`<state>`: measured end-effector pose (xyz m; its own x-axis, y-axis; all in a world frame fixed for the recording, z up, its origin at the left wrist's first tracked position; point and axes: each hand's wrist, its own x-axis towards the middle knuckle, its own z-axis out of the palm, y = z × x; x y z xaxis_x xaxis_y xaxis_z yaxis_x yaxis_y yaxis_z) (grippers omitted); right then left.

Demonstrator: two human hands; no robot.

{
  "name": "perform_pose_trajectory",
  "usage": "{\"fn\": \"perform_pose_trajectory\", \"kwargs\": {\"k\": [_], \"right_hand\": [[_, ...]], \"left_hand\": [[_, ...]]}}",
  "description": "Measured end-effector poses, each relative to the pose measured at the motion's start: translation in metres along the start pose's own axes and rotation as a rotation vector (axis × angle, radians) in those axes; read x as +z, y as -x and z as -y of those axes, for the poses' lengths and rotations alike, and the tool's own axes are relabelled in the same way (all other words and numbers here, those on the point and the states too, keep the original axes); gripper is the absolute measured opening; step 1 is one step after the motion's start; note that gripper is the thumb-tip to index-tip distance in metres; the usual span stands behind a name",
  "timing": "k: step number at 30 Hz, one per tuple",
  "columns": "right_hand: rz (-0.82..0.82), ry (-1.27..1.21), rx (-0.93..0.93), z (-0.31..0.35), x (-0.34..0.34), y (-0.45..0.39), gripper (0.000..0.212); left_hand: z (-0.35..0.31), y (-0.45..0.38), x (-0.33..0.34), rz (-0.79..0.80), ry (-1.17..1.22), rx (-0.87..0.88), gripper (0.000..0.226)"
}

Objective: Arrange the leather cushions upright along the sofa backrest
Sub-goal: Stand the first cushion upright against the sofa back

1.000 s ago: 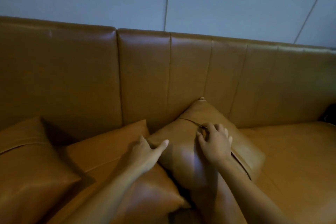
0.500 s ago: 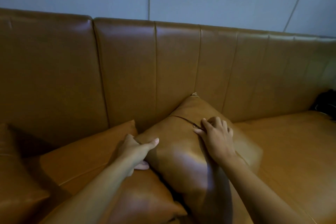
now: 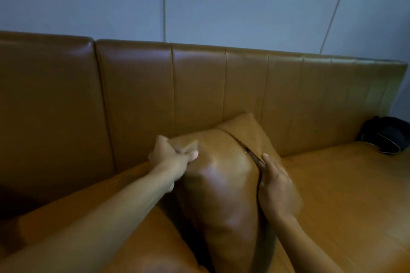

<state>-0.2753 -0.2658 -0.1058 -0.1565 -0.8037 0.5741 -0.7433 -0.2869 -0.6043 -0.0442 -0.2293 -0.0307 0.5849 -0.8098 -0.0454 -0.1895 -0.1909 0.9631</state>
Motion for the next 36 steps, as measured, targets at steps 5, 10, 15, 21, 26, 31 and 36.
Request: {"fn": "perform_pose_trajectory", "kwargs": {"k": [5, 10, 15, 21, 26, 31, 36], "right_hand": [[-0.108, -0.183, 0.053, 0.011, 0.014, -0.007, 0.040], [-0.035, -0.155, -0.041, 0.016, 0.045, -0.012, 0.042], [0.046, -0.103, -0.073, 0.021, 0.073, -0.016, 0.044], [0.153, 0.172, -0.155, 0.020, 0.090, 0.000, 0.060], [0.297, 0.232, -0.224, 0.026, 0.108, 0.018, 0.072], [0.359, 0.304, -0.244, 0.014, 0.123, 0.041, 0.101], [0.360, 0.320, -0.236, 0.015, 0.129, 0.039, 0.105]], "left_hand": [[-0.064, -0.023, 0.001, -0.044, -0.129, 0.344, 0.050], [-0.069, -0.054, -0.010, -0.077, -0.187, 0.434, 0.052], [-0.032, -0.080, -0.018, -0.120, -0.193, 0.371, 0.047], [-0.024, -0.067, -0.003, -0.092, -0.474, 0.463, 0.093], [0.021, -0.037, 0.021, 0.033, -0.787, 0.644, 0.111], [0.060, -0.038, 0.026, 0.129, -0.863, 0.603, 0.116], [0.062, -0.046, 0.038, 0.116, -0.814, 0.600, 0.116]]}}
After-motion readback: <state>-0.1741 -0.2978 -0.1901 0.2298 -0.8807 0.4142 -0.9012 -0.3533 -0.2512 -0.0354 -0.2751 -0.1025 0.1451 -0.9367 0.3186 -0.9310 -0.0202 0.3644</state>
